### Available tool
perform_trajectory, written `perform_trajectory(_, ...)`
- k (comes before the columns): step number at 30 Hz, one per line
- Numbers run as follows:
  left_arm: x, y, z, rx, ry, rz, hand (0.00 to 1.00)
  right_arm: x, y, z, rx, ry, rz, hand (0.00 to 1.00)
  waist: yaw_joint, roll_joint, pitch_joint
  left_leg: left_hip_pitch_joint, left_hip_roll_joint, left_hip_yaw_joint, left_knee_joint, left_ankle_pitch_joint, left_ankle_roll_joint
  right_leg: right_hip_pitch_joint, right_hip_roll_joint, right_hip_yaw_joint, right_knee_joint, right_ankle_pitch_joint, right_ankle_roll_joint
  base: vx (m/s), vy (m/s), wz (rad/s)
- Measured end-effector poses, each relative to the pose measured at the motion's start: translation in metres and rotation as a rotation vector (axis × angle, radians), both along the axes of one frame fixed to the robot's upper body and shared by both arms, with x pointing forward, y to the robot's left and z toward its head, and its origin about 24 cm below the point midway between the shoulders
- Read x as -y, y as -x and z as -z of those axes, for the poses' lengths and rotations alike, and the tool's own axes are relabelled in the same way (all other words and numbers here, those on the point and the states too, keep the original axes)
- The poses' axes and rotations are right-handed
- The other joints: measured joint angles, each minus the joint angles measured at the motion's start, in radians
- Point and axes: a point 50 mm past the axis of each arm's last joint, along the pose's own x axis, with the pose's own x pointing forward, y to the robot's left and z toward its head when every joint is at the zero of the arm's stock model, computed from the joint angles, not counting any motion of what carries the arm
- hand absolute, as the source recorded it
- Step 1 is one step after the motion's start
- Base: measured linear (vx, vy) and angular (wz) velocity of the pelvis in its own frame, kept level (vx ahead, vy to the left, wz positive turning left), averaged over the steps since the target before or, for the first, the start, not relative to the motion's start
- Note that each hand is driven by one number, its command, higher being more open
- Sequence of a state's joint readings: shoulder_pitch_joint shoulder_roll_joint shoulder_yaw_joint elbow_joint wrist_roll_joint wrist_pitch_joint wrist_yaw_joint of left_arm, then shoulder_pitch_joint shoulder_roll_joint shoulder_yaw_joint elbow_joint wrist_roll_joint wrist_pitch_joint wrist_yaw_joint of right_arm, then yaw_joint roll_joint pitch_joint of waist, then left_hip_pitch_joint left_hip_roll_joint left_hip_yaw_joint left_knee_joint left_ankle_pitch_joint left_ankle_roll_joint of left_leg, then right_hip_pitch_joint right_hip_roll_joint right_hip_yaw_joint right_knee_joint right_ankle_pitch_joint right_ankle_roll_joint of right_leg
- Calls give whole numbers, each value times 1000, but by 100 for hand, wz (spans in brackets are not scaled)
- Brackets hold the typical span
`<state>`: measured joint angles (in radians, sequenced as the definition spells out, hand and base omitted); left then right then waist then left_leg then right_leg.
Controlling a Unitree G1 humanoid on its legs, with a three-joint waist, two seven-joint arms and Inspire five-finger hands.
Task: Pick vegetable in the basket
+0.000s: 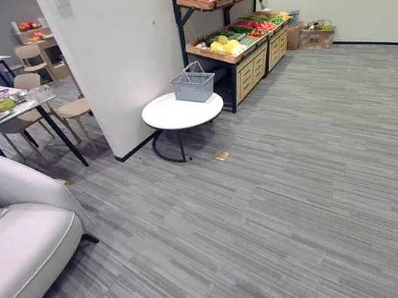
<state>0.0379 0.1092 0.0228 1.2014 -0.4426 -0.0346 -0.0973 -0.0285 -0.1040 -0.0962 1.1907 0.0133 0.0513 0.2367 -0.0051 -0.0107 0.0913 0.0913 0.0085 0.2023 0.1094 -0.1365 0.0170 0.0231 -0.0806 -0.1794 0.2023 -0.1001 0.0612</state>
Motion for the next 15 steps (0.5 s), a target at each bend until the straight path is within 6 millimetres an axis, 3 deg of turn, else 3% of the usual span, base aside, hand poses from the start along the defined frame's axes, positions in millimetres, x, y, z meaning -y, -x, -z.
perform_trajectory(7,-8,-2,-1,-7,-6,-36,100,2,-5,-2,59,-33,116,100,-1,-14,20,4,10,-17,33,-40,16,-85,-18,-14,192,-29,-2,10,41,4)
perform_trajectory(9,-8,-3,-1,-9,-4,-37,100,1,-5,-2,73,-40,137,100,-4,-9,28,10,41,-42,57,-63,7,-100,1,-11,195,-60,-6,86,-58,29)
perform_trajectory(12,-11,-1,-1,-11,0,-103,100,1,-8,-4,91,-41,139,100,1,-4,37,43,104,-62,83,-103,-25,-152,14,-25,150,-50,8,150,-141,20)
perform_trajectory(15,-14,3,-1,-16,-5,-124,100,2,-11,-5,107,-36,134,100,3,-7,41,91,144,-67,93,-152,-75,-199,-14,-64,36,21,27,339,-297,10)
